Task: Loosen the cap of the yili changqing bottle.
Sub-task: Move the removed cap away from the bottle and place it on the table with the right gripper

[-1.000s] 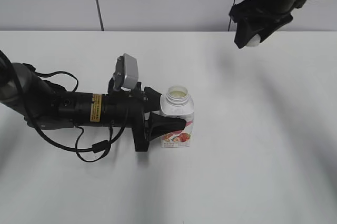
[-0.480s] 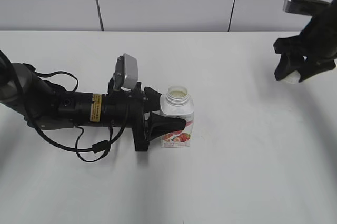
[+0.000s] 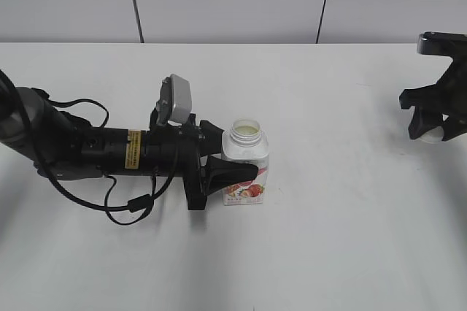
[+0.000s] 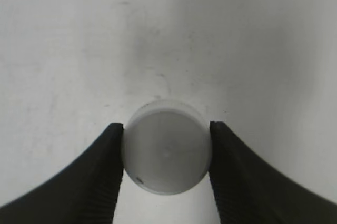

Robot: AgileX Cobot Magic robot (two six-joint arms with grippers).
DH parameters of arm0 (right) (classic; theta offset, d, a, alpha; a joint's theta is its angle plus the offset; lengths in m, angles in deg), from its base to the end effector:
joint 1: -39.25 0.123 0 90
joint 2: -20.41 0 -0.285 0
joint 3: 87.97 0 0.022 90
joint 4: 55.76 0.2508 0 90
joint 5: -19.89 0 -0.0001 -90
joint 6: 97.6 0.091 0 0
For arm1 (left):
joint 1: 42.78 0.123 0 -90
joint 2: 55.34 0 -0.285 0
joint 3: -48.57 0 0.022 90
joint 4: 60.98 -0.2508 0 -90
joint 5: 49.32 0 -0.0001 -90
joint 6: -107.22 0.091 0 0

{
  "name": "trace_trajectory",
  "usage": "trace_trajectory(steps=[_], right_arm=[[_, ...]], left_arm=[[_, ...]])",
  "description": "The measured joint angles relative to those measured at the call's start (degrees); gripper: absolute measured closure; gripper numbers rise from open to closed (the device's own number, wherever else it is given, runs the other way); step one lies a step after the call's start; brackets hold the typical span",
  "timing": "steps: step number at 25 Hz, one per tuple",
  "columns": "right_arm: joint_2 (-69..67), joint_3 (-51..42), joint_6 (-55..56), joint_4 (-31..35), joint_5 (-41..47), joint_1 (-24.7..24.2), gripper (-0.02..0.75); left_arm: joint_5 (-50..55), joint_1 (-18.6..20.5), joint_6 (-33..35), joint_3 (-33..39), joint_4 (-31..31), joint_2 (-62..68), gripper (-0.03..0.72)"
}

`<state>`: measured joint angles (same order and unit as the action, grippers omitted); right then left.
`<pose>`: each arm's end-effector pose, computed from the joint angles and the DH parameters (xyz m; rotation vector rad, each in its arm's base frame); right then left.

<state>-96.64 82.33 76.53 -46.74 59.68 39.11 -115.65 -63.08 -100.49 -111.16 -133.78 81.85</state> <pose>0.3653 0.0083 0.1564 0.0133 2.8979 0.1486 0.3122 -0.2003 0.0691 1.2814 1.5234 -1.0789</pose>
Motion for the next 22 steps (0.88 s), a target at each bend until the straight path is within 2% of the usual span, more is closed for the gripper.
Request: trace_trajectory(steps=[5, 22], right_arm=[[-1.27, 0.00, 2.85, -3.75, -0.55, 0.00, 0.346], [-5.23, -0.18, 3.38, -4.04, -1.70, 0.00, 0.346]], left_arm=[[0.00, 0.00, -0.05, 0.00, 0.28, 0.00, 0.303], [0.00, 0.00, -0.10, 0.00, 0.65, 0.00, 0.303]])
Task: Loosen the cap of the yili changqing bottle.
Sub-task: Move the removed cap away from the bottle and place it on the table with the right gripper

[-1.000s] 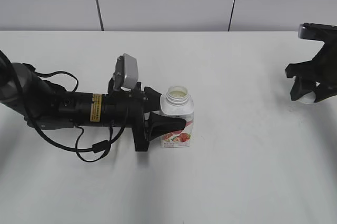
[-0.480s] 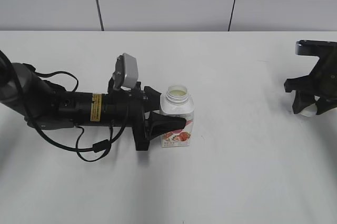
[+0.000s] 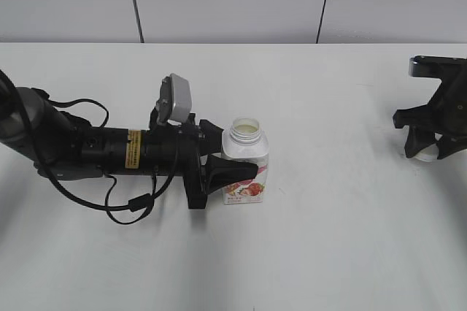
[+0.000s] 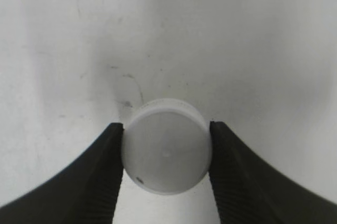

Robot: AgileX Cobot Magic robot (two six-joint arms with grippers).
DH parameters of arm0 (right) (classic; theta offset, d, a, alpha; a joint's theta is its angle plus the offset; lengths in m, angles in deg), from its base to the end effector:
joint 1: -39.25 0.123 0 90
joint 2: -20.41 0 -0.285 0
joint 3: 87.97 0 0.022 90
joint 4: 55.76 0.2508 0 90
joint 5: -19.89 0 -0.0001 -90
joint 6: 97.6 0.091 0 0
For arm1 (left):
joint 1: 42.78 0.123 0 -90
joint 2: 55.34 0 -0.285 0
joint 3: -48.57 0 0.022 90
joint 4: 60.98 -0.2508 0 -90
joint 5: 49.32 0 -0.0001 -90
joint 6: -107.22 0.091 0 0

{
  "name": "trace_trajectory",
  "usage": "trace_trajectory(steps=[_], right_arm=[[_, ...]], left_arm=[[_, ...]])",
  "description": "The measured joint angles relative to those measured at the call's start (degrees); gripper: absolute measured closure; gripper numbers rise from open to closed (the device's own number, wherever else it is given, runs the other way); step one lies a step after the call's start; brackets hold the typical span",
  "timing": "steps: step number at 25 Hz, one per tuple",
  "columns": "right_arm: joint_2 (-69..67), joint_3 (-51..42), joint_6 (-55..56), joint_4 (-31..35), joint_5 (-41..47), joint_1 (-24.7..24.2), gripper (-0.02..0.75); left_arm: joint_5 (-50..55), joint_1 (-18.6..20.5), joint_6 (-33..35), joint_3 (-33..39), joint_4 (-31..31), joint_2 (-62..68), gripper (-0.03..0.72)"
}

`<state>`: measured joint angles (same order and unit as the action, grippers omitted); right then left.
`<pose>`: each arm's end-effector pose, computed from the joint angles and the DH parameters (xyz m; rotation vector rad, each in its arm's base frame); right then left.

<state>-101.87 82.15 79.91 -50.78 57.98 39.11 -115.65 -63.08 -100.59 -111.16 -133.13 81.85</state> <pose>0.3683 0.0040 0.1224 0.0339 2.9689 0.0824 0.3131 -0.2004 0.0694 1.2676 1.5281 -1.0771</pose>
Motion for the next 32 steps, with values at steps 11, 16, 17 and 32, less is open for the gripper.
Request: trace_trajectory(steps=[11, 16, 17, 32], right_arm=[[0.00, 0.00, 0.05, -0.21, -0.42, 0.00, 0.346], [0.00, 0.00, 0.07, -0.21, -0.42, 0.00, 0.323], [0.00, 0.00, 0.07, -0.21, -0.42, 0.00, 0.303], [0.00, 0.44, 0.17, 0.24, -0.13, 0.00, 0.234]], left_arm=[[0.00, 0.00, 0.00, 0.00, 0.00, 0.00, 0.303], [0.02, 0.00, 0.00, 0.00, 0.01, 0.00, 0.303], [0.02, 0.00, 0.00, 0.00, 0.06, 0.00, 0.303], [-0.03, 0.00, 0.00, 0.00, 0.06, 0.00, 0.304]])
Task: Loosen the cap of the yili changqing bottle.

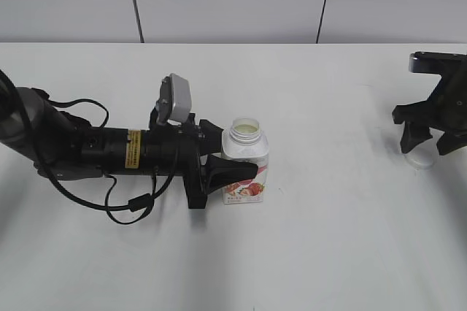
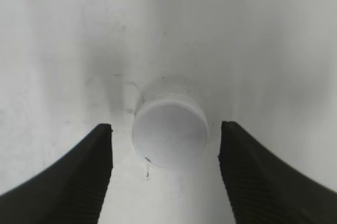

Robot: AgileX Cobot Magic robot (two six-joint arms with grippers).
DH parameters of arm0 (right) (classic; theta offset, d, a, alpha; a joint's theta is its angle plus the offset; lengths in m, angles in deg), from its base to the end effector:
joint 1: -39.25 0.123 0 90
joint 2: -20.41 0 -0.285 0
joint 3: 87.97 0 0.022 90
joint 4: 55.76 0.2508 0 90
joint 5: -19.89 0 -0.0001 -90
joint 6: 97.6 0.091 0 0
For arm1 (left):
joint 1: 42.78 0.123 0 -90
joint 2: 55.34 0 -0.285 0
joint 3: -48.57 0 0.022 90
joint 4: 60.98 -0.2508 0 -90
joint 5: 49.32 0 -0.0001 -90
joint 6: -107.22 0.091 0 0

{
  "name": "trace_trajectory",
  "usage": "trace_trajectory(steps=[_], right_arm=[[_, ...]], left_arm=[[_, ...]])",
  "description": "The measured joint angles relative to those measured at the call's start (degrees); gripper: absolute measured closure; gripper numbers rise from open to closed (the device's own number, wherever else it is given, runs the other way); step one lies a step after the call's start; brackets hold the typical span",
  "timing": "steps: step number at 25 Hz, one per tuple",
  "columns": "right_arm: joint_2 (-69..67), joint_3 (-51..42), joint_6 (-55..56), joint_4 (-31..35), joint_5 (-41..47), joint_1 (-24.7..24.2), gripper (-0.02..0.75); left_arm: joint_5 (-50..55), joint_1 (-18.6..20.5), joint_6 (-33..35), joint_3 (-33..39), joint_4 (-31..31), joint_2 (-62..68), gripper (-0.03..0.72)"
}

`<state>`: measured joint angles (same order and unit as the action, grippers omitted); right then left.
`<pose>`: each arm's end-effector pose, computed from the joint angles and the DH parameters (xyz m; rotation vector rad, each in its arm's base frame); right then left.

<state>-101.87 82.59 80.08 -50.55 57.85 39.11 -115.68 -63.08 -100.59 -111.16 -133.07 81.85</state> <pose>0.3704 0.0042 0.1241 0.0423 2.9588 0.0866 0.3132 -0.2004 0.0695 1.2663 1.5280 -1.0773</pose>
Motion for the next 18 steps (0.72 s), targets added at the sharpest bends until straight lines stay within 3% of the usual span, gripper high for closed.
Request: trace_trajectory(steps=[8, 15, 18], right_arm=[[0.00, 1.11, 0.00, 0.00, 1.34, 0.00, 0.234], [0.00, 1.13, 0.06, 0.00, 1.72, 0.00, 0.234], [0.00, 1.13, 0.06, 0.00, 1.72, 0.00, 0.234]], left_arm=[[-0.23, 0.00, 0.00, 0.00, -0.20, 0.00, 0.300], [-0.42, 0.06, 0.00, 0.00, -0.97, 0.05, 0.129], [-1.08, 0.06, 0.00, 0.00, -1.02, 0.05, 0.111]])
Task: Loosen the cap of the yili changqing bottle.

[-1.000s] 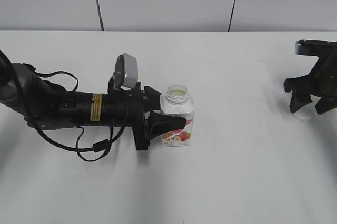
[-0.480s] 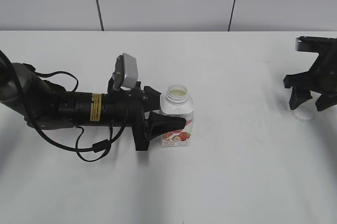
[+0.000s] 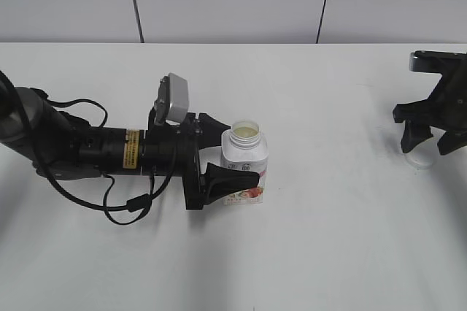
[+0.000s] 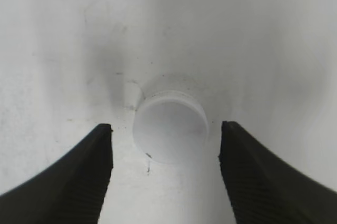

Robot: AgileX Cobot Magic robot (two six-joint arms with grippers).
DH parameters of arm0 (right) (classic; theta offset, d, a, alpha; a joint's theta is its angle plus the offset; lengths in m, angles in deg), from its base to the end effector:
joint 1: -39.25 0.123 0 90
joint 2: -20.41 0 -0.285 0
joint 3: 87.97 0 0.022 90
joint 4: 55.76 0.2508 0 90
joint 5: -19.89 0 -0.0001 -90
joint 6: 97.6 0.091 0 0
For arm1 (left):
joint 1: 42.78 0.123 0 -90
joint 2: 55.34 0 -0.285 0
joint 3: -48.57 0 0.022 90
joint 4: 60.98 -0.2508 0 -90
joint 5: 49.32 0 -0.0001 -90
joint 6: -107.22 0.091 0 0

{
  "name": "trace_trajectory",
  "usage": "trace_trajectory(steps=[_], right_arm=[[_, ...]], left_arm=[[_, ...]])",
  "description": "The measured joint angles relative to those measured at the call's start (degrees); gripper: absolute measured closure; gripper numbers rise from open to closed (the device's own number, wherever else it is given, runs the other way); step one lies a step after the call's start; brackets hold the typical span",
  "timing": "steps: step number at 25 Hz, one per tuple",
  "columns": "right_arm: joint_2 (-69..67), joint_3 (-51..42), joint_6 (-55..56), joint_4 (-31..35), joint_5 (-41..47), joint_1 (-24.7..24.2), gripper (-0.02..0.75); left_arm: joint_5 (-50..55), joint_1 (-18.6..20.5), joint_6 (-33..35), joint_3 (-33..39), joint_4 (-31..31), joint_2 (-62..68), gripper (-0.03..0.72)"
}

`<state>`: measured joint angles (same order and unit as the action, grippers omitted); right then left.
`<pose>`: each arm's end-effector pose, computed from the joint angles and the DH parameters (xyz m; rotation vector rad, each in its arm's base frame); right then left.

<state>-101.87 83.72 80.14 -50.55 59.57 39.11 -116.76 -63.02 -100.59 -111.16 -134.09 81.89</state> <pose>0.3724 0.0044 0.1280 0.0417 2.9690 0.0897 0.3113 -0.2005 0.0702 1.2790 1.5084 -1.0975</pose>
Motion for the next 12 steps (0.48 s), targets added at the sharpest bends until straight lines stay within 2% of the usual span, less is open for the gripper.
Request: trace_trajectory(steps=[12], right_arm=[[-0.02, 2.94, 0.06, 0.16, 3.95, 0.00, 0.234]], left_arm=[[-1.37, 0.04, -2.80, 0.00, -3.13, -5.72, 0.109]])
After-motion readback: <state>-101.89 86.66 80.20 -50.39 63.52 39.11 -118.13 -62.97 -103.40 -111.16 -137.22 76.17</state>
